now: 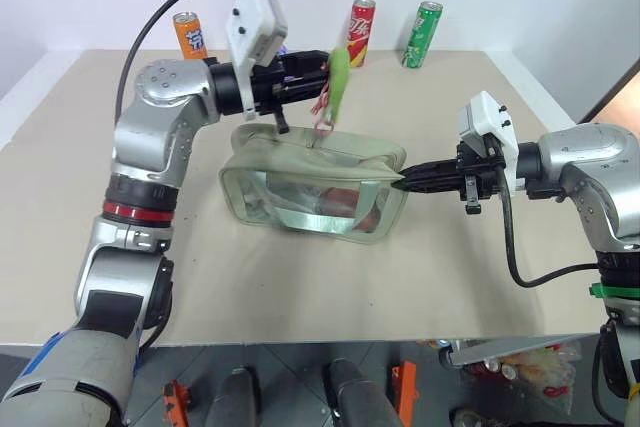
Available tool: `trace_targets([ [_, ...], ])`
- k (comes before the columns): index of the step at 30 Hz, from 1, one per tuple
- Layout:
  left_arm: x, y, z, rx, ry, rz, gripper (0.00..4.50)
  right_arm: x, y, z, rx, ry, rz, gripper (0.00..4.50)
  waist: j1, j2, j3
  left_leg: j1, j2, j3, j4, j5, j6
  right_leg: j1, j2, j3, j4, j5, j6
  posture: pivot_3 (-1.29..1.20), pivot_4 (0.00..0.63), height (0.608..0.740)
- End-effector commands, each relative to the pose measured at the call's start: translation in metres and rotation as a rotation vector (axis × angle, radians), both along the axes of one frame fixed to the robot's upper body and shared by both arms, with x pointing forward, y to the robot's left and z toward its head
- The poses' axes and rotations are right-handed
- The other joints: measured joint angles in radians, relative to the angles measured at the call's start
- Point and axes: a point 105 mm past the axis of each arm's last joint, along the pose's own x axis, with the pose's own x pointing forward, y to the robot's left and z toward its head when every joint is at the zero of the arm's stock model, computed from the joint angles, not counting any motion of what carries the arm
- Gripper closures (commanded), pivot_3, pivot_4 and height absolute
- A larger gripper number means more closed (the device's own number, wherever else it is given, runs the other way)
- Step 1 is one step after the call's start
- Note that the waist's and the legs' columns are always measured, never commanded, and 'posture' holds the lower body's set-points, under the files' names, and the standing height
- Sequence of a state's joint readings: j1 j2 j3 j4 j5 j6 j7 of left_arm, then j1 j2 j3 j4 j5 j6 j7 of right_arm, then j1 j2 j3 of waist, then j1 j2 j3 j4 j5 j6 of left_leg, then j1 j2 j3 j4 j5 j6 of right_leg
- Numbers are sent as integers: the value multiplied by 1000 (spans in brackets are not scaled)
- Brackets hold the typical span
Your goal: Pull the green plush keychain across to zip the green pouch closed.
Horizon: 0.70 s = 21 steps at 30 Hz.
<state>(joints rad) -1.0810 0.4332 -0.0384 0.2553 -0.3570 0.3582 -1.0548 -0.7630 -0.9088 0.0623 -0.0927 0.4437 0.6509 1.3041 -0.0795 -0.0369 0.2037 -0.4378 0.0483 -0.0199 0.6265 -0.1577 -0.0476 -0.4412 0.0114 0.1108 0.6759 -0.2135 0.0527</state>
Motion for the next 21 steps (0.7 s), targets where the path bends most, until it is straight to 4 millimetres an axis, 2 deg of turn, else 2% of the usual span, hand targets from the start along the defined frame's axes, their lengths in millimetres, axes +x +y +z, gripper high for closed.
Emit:
trace_targets([
  [1,-4,7,14,-24,-49,22,1748,-2,5,11,17,-44,26,4500,2,0,0,0,0,0,0,0,0,0,0,0,0,0,0,0,150,740],
  [2,-4,8,12,-12,-55,28,1304,-2,5,10,18,-44,27,4500,3,0,0,0,0,0,0,0,0,0,0,0,0,0,0,0,150,740],
  [3,-5,9,10,4,-59,30,1041,-2,5,10,18,-43,29,4500,2,0,0,0,0,0,0,0,0,0,0,0,0,0,0,0,150,740],
  [8,-7,15,1,61,-46,32,1041,-2,5,10,21,-41,31,4500,-2,0,0,1,0,0,0,0,0,0,1,0,1,0,0,0,150,740],
  [13,-10,31,-7,144,-49,49,1041,-3,5,10,21,-39,32,4500,-2,0,0,1,0,0,0,0,0,0,1,0,1,0,0,0,150,740],
  [16,-20,46,-15,229,-47,41,1041,-3,5,10,20,-37,34,4500,-3,0,0,1,0,0,0,0,0,-1,1,0,1,0,-1,0,150,740],
  [21,-31,96,-15,221,34,134,1041,-4,6,8,24,-31,36,4500,-8,0,0,1,1,0,-1,0,0,-1,1,0,1,-1,-1,0,150,740],
])
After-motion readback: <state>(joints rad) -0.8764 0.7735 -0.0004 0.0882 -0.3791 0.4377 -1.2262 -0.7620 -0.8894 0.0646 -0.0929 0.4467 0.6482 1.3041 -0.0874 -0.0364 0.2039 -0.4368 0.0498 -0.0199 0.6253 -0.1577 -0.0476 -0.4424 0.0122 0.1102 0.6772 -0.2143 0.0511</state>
